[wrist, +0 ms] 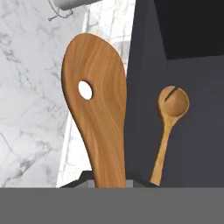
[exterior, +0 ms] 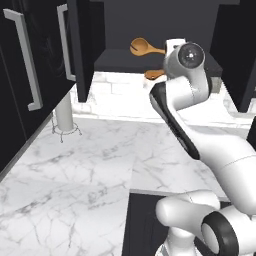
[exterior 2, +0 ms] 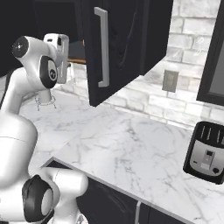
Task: Organize the utensils by type. Pick up the wooden spoons from the counter and place them in the open cabinet. Then pick up the metallic utensils from the counter and place them in the open drawer.
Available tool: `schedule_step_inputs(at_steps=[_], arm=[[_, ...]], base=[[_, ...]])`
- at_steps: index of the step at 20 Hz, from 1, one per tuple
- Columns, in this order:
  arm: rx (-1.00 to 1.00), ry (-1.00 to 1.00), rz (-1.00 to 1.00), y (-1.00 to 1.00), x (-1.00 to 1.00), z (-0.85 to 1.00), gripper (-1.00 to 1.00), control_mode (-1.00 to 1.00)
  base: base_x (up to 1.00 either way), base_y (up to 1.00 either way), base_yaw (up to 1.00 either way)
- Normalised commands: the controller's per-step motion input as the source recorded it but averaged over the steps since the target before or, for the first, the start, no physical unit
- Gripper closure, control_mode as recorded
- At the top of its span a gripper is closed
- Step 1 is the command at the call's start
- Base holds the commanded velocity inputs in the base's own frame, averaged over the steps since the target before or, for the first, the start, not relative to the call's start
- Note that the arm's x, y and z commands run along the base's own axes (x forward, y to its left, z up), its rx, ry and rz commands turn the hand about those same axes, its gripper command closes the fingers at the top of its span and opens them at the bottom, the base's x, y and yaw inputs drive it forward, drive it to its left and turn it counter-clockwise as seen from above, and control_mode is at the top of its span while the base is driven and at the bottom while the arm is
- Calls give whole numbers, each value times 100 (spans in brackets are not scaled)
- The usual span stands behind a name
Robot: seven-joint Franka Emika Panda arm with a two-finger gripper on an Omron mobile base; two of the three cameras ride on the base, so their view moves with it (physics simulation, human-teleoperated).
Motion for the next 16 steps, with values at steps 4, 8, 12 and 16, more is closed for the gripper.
schedule_step_inputs(at_steps=[4,8,12,16], arm=[[-16,-21,0,0,40,36,100,-100],[-9,-15,0,0,51,24,100,-100],[-1,-1,0,0,60,0,100,-100],[0,0,-1,0,59,0,100,-100]], base=[[0,0,0],[0,0,0],[0,0,0],[0,0,0]])
